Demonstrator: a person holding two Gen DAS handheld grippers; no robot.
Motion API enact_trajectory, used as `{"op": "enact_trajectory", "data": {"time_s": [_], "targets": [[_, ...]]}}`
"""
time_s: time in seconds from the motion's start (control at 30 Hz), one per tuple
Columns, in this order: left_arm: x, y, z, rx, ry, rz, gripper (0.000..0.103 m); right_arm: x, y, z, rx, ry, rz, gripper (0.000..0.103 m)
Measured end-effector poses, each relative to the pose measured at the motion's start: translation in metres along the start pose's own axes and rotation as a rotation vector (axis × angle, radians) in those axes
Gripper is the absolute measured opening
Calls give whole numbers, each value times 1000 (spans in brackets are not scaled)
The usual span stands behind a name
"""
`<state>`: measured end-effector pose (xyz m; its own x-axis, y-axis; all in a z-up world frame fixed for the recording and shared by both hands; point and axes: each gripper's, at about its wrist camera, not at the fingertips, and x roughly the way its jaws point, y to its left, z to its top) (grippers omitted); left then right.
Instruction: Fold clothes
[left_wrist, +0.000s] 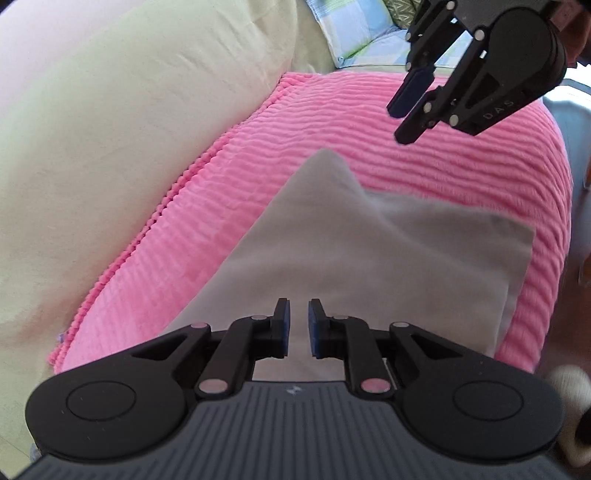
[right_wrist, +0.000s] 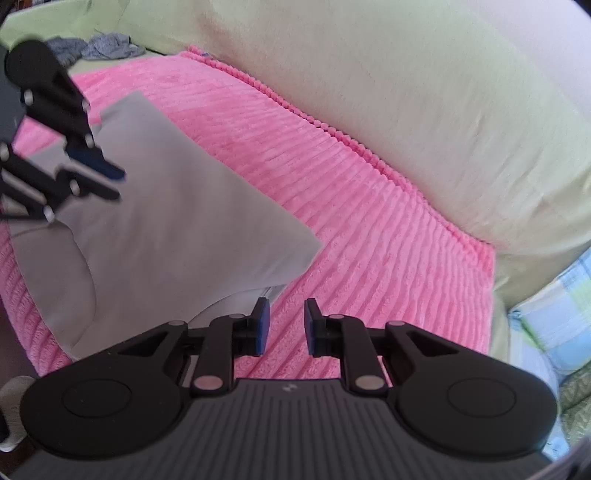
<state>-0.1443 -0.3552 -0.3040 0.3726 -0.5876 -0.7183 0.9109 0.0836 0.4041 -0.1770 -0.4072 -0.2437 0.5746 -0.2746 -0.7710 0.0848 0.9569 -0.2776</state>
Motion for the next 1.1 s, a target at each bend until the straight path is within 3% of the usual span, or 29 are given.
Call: {"op": "enact_trajectory", "data": {"time_s": [0.17, 0.4, 0.47, 0.53, 0.63, 0.73, 0.87, 0.93, 1.03, 1.1], "targets": [[12, -24, 28, -146, 122, 74, 19, 10, -56, -18, -26, -44, 189, 22], [16, -68, 51, -294, 309, 226, 19, 64, -99, -29, -291, -161, 506, 22], [14, -74, 54, -328, 343, 240, 19, 78, -98, -28, -349, -142, 575, 23], [12, -77, 55, -345, 373, 257, 19, 75, -105, -28, -320, -158, 690, 23], [6, -72, 52, -371, 406, 275, 23, 73, -114, -30, -237, -41, 766, 23], [8, -64, 54, -402, 413, 291, 24, 63, -118, -31, -263, -27, 683, 23], [14, -55, 61, -432, 376, 304, 24, 50, -126, -1, -252, -171, 557, 23], [20, -52, 65, -429, 357, 321, 25, 62, -118, 15, -272, -209, 517, 13], [33, -48, 62, -467, 363, 315, 25, 105, -96, 11, -367, -63, 464, 1], [40, -47, 60, -488, 383, 310, 25, 112, -96, 4, -378, -31, 446, 0]]}}
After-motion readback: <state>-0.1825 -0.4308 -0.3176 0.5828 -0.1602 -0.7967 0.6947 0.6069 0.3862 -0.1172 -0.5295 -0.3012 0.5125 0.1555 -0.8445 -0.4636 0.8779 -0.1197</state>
